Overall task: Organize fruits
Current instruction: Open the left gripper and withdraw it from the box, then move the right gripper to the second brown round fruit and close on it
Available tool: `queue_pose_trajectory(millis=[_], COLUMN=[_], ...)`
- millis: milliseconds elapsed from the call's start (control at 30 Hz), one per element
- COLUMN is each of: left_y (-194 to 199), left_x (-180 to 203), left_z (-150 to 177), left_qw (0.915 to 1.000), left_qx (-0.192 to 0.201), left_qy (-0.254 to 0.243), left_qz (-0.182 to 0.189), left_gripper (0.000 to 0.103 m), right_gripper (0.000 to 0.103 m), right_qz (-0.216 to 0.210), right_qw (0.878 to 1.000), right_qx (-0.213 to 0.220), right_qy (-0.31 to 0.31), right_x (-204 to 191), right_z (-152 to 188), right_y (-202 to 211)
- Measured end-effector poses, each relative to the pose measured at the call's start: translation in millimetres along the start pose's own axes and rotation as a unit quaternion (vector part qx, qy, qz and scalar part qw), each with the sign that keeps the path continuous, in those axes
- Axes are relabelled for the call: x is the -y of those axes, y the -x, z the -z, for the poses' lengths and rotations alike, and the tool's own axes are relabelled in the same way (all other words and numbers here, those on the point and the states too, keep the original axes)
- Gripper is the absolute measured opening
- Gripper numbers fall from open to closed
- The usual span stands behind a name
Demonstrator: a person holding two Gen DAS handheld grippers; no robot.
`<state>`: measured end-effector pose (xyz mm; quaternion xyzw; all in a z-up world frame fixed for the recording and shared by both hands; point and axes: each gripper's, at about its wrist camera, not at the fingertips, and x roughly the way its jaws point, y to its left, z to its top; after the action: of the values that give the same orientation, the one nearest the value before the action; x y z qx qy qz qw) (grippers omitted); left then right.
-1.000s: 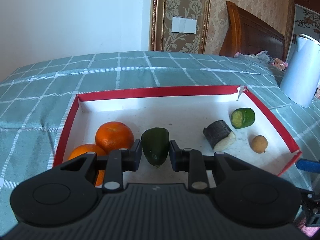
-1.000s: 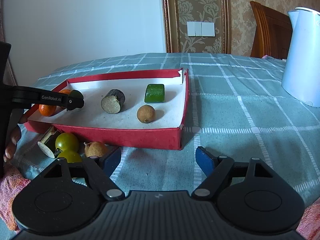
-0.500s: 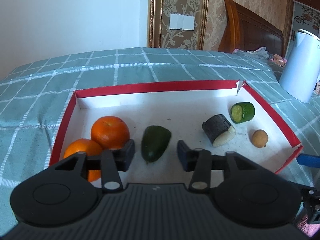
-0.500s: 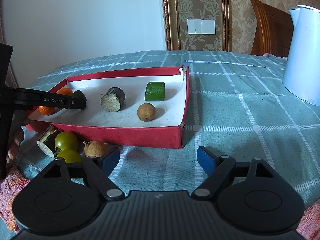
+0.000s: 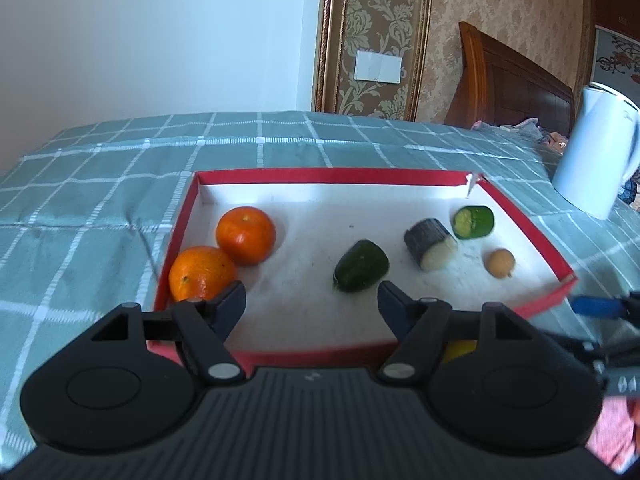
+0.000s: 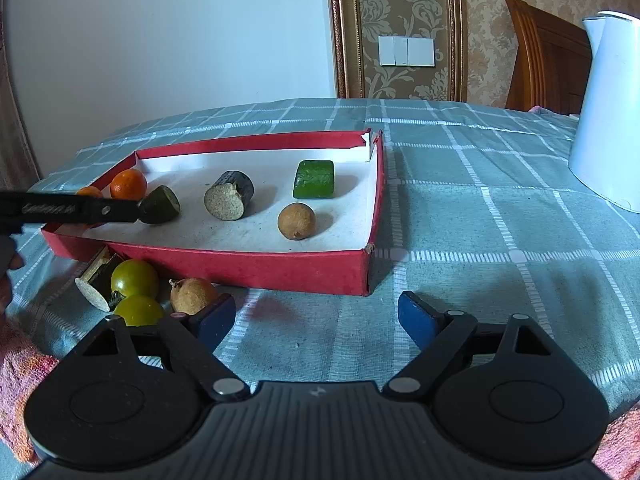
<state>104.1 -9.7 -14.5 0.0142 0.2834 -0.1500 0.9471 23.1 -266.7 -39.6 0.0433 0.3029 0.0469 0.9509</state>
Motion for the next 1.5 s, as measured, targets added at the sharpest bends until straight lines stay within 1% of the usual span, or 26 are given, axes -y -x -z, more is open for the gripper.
queue_pose_trajectory(millis=[67, 133, 200, 267, 400, 533, 600, 700, 800, 867, 967, 1033, 1133, 1233, 1333, 1400, 1500], left_y=[14.8, 30.1, 43.0, 52.4, 58.7, 52.0, 45.8, 39.5, 38.6, 36.5, 33.1, 33.6, 32.7, 32.4, 32.1, 32.2, 32.2], left_x=[0.7, -0.1, -2.2, -5.1, -10.1, -14.4, -16.8, -21.6, -20.6, -17.4, -10.9, -12.9, -11.9, -11.7, -11.7, -11.7, -11.7], left_z=[7.6, 14.9, 21.1, 27.4, 40.2, 49.8, 50.7, 52.5, 53.4, 53.6, 53.2, 53.3, 52.9, 52.5, 52.3, 52.3, 52.3], left_qw=[0.9996, 0.9984, 0.9971, 0.9968, 0.9976, 0.999, 0.9993, 0.9989, 0.999, 0.9989, 0.998, 0.9982, 0.9981, 0.9981, 0.998, 0.9981, 0.9981], left_qx=[0.02, 0.041, 0.055, 0.059, 0.047, 0.015, -0.006, -0.027, -0.029, -0.036, -0.045, -0.044, -0.045, -0.045, -0.046, -0.045, -0.045], left_qy=[-0.007, -0.014, -0.019, -0.018, -0.011, -0.001, 0.005, 0.02, 0.016, 0.007, -0.013, -0.008, -0.01, -0.01, -0.01, -0.01, -0.01], left_qz=[-0.021, -0.036, -0.049, -0.051, -0.051, -0.043, -0.036, -0.032, -0.03, -0.03, -0.043, -0.04, -0.041, -0.042, -0.042, -0.042, -0.042], left_gripper=[0.085, 0.087, 0.087, 0.089, 0.091, 0.093, 0.093, 0.094, 0.098, 0.103, 0.103, 0.103, 0.103, 0.103, 0.103, 0.103, 0.103], right_gripper=[0.089, 0.089, 0.089, 0.089, 0.089, 0.089, 0.089, 0.089, 0.089, 0.089, 0.089, 0.089, 0.089, 0.089, 0.089, 0.084, 0.071], right_qz=[-0.001, -0.002, -0.002, -0.002, -0.002, -0.004, -0.011, -0.019, -0.035, -0.048, -0.06, -0.062, -0.059, -0.06, -0.047, -0.048, -0.062], right_qw=[1.0, 1.0, 1.0, 1.0, 1.0, 1.0, 1.0, 1.0, 0.999, 0.999, 0.998, 0.997, 0.997, 0.997, 0.998, 0.998, 0.998], right_qx=[0.0, 0.0, 0.0, 0.0, 0.0, 0.002, 0.005, 0.008, 0.014, 0.014, 0.027, 0.039, 0.045, 0.035, 0.03, 0.027, 0.023], right_qy=[-0.001, -0.002, -0.002, -0.002, -0.003, -0.006, -0.01, -0.013, -0.013, -0.008, 0.006, 0.017, 0.027, 0.03, 0.018, 0.015, 0.008], right_x=[0.5, 0.8, 0.9, 1.0, 1.1, 0.8, 2.5, 3.8, 3.5, 0.7, -5.2, -9.5, -14.6, -17.4, -19.7, -20.1, -20.7], right_z=[0.0, -0.2, -0.2, -0.2, -0.4, -0.2, 0.5, 1.0, 1.7, 2.5, 3.3, 3.0, 2.4, 1.2, -1.2, -2.4, -3.4], right_y=[0.1, 0.4, 0.5, 0.5, 0.9, 1.5, 2.6, 4.2, 7.3, 8.4, 13.5, 16.7, 17.8, 14.7, 10.3, 8.7, 8.4])
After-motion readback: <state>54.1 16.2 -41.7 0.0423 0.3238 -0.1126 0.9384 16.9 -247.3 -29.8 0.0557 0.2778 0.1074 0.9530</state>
